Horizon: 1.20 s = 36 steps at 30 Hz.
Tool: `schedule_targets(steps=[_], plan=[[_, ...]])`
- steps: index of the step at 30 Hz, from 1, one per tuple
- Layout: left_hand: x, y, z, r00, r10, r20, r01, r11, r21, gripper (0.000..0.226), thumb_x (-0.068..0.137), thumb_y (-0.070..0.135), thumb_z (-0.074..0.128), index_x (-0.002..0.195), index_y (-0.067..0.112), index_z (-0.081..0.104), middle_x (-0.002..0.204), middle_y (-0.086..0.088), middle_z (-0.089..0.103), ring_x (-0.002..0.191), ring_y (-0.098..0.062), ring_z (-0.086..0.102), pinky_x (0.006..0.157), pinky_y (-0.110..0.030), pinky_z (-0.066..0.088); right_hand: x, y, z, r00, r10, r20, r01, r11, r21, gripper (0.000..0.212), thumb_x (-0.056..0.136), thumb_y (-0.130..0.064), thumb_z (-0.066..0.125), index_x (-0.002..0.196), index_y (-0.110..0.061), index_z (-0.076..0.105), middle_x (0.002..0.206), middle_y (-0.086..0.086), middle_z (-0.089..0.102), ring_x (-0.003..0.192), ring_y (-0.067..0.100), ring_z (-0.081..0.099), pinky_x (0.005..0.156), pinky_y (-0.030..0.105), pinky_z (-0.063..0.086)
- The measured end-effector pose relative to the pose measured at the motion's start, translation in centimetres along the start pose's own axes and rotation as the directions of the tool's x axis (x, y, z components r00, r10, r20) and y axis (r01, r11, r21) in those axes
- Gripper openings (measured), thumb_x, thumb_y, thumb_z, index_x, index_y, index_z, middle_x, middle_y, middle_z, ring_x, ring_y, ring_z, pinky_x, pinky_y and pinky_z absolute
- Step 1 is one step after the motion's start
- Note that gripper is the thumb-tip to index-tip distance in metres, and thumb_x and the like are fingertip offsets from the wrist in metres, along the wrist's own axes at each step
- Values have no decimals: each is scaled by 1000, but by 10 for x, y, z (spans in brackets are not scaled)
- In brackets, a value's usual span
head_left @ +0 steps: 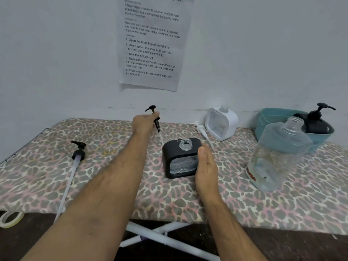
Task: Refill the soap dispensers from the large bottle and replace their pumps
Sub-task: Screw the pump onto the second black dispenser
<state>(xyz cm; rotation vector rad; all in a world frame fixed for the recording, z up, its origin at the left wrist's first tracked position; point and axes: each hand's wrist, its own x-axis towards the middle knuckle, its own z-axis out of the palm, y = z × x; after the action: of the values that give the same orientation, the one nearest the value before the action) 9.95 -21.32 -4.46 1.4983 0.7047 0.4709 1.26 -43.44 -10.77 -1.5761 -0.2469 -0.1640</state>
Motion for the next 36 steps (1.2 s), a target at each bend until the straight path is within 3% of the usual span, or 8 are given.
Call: schedule_targets(steps=[5,8,17,21,27,29,32,36], plan=[[-38,36,-25,994,110,17,-104,976,-191,27,84,33,77,95,8,71,100,-4,75,97,-18,70,72,-24,45,0,0,-1,1000,15,-16,-15,999,-31,65,95,-67,33,135,-20,56,128,-6,62,117,6,56,103,30,46],[-69,62,-36,982,179,55,-159,954,-255,35,87,35,73,110,9,70,104,2,74,100,-12,68,71,-24,42,-1,-3,0,1000,14,-6,-14,999,-36,62,96,-65,32,133,-21,56,126,-7,62,115,6,57,102,31,47],[-137,80,-26,948,269,167,-195,911,-362,34,91,34,68,116,12,68,100,7,73,99,-11,66,80,-27,47,-6,-13,-1,1000,13,-15,-13,1000,-12,66,91,-66,32,128,-18,60,120,-4,65,111,10,60,95,25,48],[-154,72,-19,940,305,154,-238,907,-347,18,92,26,67,107,16,68,98,7,74,99,-9,67,83,-28,47,-7,-15,-1,1000,6,-14,-6,1000,-21,67,90,-66,32,129,-18,59,121,-4,65,112,10,59,98,29,48],[-162,52,-14,924,347,160,-278,899,-339,23,92,14,66,113,5,65,93,5,73,75,9,67,64,-5,47,-7,-16,-1,1000,13,-19,-13,1000,-15,64,92,-61,32,132,-19,59,123,-5,63,112,9,58,93,21,43],[-164,45,-13,919,356,167,-288,898,-333,24,92,11,66,113,2,65,95,1,73,78,7,68,66,-4,47,-6,-16,0,1000,15,-18,-16,1000,-11,64,92,-63,33,133,-20,58,125,-7,62,115,8,57,97,21,44],[-168,38,-10,906,374,200,-296,894,-336,18,91,8,66,109,3,66,98,-4,74,86,-2,71,74,-10,50,-5,-15,-1,1000,27,-10,-27,1000,-12,57,97,-55,35,136,-19,56,127,-8,61,115,6,56,88,6,39],[-173,26,-6,883,388,264,-299,899,-321,19,89,6,69,107,8,66,98,-2,75,91,-8,72,77,-15,52,-5,-17,-1,1000,18,-9,-18,1000,-6,63,94,-59,34,135,-19,57,127,-6,62,114,6,57,85,5,39]])
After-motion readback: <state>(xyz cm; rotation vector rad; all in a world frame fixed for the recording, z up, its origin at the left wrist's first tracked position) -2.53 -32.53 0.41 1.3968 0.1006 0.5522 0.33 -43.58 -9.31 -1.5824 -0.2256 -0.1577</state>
